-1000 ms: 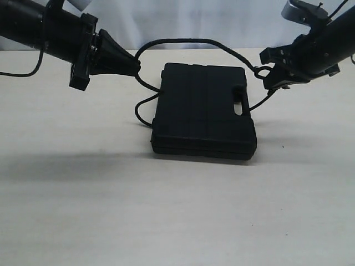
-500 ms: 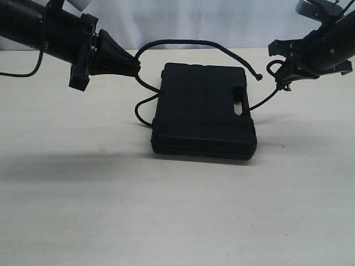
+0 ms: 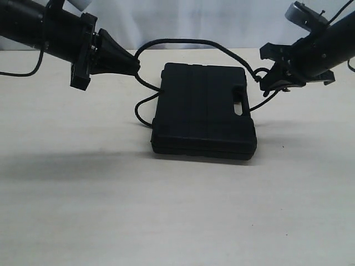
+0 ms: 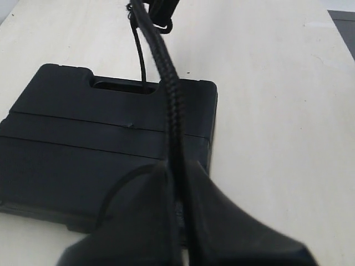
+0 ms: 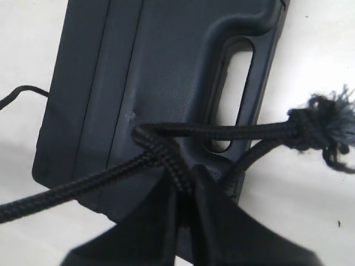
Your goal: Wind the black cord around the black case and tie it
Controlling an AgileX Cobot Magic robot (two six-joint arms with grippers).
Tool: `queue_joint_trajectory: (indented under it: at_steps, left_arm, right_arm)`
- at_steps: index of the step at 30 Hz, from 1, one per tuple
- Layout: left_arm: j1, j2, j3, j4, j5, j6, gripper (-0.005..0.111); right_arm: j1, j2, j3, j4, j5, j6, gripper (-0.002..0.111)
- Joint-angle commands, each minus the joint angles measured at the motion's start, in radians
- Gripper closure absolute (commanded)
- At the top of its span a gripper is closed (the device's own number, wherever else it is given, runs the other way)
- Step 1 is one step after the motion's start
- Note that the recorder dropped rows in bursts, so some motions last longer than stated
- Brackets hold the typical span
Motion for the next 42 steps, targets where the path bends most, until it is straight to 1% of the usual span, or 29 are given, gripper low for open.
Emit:
queue_joint_trajectory:
  at_steps: [1,8,13,16,19,24,28,32,37,42]
  left_arm:
    - [0.000,-0.010,0.001,-0.012,-0.023,0.004,0.107]
    - [0.000,-0.010,0.001,-0.006,-0.056,0.004,0.107]
    - [0.000,-0.010,0.001,0.069,-0.078,0.002,0.107]
    - [0.000,-0.010,0.001,0.083,-0.083,0.000,0.107]
    - [0.000,-0.009,0.001,0.102,-0.099,0.000,0.107]
    - [0.000,-0.009,0.001,0.185,-0.154,-0.056,0.107]
    - [0.000,-0.009,0.001,0.248,-0.186,-0.069,0.107]
    - [-0.003,-0.009,0.001,0.255,-0.211,-0.086,0.107]
    - [-0.062,0.023,0.001,0.352,-0.241,-0.152,0.107]
    - [-0.141,0.067,0.001,0.356,-0.305,-0.162,0.107]
  right_arm:
    - [-0.006,0.000,0.001,0.018,0.050,-0.043,0.104]
    - [-0.006,0.000,0.001,0.040,0.089,-0.043,0.104]
    - [-0.006,0.000,0.001,0.147,0.096,-0.043,0.104]
    - [-0.006,0.000,0.001,0.200,0.096,-0.043,0.104]
    - [-0.006,0.000,0.001,0.230,0.096,-0.043,0.104]
    - [-0.006,0.000,0.001,0.295,0.096,-0.052,0.104]
    - [-0.006,0.000,0.001,0.318,0.096,-0.066,0.104]
    - [-0.006,0.000,0.001,0.362,0.114,-0.097,0.104]
    - [-0.006,0.000,0.001,0.453,0.174,-0.171,0.104]
    - [-0.006,0.000,0.001,0.447,0.193,-0.173,0.104]
